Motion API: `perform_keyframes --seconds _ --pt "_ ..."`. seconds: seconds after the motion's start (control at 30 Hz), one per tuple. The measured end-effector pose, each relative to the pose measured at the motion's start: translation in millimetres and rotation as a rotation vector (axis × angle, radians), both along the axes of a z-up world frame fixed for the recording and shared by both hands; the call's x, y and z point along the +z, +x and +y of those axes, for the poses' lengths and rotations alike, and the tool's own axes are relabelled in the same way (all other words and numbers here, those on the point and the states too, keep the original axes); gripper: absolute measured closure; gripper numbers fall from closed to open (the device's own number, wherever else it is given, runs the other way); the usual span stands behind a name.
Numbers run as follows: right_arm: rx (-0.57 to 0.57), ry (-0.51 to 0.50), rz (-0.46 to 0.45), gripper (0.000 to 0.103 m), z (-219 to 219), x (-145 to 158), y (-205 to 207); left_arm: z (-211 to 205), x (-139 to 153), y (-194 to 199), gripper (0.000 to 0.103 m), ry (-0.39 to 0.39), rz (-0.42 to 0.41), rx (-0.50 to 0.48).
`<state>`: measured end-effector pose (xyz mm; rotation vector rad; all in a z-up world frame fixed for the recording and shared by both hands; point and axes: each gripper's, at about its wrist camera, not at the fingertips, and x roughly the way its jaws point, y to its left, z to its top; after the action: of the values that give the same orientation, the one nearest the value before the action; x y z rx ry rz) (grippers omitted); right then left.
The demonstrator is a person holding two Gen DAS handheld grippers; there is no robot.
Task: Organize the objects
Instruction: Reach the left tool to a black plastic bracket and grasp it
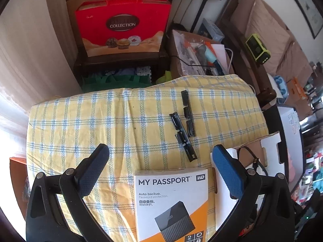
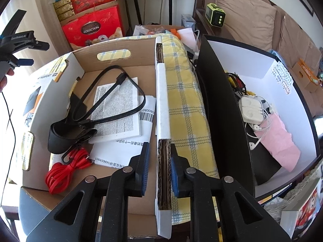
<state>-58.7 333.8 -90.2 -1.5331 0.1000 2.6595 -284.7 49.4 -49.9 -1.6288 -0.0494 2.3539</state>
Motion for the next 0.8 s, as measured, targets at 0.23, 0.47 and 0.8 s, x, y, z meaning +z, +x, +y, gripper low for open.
perform_keyframes --seconds 0.23,0.47,0.8 --pt "-0.004 -0.012 0.010 0.093 4 0 -3 14 -14 -17 0.001 -0.041 -0.043 -0.030" --pt "-0.003 0.004 0.013 0.093 2 0 -3 32 -31 -31 0.007 -0.085 -0.082 -0.044" --pt "-0.010 0.007 0.009 0.093 1 0 -3 60 -63 -48 0.028 -0.174 -0.154 -0.060"
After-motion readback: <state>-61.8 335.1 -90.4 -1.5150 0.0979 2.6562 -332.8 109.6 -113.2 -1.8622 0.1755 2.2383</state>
